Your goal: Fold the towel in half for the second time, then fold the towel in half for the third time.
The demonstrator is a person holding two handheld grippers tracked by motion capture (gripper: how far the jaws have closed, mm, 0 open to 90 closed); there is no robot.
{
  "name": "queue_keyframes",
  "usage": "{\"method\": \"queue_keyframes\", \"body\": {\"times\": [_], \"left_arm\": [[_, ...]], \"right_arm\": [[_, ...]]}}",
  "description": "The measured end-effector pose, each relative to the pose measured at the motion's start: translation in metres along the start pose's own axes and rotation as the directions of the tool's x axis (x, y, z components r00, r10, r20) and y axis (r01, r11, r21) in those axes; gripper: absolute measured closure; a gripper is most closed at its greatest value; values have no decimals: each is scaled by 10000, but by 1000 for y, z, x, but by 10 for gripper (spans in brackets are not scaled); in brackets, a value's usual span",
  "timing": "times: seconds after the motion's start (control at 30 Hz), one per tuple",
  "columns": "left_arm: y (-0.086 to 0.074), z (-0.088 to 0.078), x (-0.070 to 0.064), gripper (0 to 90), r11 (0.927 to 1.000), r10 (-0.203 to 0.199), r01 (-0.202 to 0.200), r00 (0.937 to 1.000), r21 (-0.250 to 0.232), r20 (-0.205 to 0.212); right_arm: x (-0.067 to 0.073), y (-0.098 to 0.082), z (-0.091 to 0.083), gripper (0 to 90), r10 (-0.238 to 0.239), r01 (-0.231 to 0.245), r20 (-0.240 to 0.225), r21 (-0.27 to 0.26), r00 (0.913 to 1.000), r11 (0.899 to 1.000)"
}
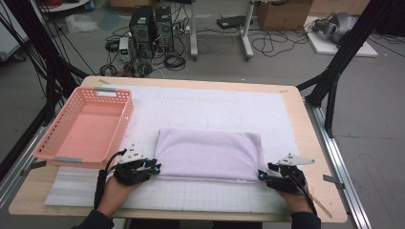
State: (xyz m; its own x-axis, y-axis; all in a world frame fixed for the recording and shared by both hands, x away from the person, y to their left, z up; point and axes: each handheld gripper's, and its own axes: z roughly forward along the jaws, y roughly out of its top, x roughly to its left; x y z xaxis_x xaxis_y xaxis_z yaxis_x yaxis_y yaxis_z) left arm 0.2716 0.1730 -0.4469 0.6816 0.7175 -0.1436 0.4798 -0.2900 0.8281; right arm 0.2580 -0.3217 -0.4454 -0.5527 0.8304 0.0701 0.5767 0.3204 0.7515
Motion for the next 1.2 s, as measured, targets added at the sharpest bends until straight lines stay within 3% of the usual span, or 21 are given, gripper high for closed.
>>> {"method": "queue_keyframes", "body": {"times": [0.03, 0.07, 0.1, 0.2, 0.27, 0.4, 0.47, 0.67, 0.87, 1.2], "left_arm": [[0, -4, 2, 521, 9982, -372, 370, 9993, -467, -42], [0, -7, 3, 483, 9949, -602, 595, 9982, -812, -55], [0, -7, 3, 458, 9949, -602, 595, 9982, -812, -55], [0, -15, 6, 343, 9824, -783, 738, 9967, -1717, -198], [1, -19, 6, 268, 9702, -897, 823, 9957, -2281, -226], [5, -21, 7, 232, 9578, -948, 832, 9951, -2751, -294], [6, -21, 8, 165, 9574, -927, 793, 9951, -2776, -357], [7, -21, 12, 169, 9555, -844, 718, 9959, -2861, -321], [8, -20, 12, 178, 9574, -830, 699, 9959, -2803, -352], [7, -22, 12, 186, 9602, -880, 734, 9952, -2696, -425]], "right_arm": [[0, 0, -8, 411, -127, 128, 20, -316, 9999, 9994], [1, 0, -11, 386, -174, 179, 97, -544, 9998, 9984], [2, 0, -15, 360, -184, 201, 199, -923, 9996, 9955], [5, 2, -25, 291, -195, 301, 606, -1778, 9980, 9836], [6, 4, -31, 243, 20, 183, 820, -2466, 9966, 9689], [6, 7, -36, 207, 291, 37, 1037, -3025, 9942, 9531], [5, 8, -37, 207, 277, 81, 1114, -3095, 9934, 9509], [0, 10, -35, 205, 299, 98, 1217, -3133, 9921, 9496], [-2, 9, -33, 203, 349, 8, 1175, -2903, 9925, 9569], [-3, 10, -33, 198, 381, -25, 1202, -2834, 9920, 9590]]}}
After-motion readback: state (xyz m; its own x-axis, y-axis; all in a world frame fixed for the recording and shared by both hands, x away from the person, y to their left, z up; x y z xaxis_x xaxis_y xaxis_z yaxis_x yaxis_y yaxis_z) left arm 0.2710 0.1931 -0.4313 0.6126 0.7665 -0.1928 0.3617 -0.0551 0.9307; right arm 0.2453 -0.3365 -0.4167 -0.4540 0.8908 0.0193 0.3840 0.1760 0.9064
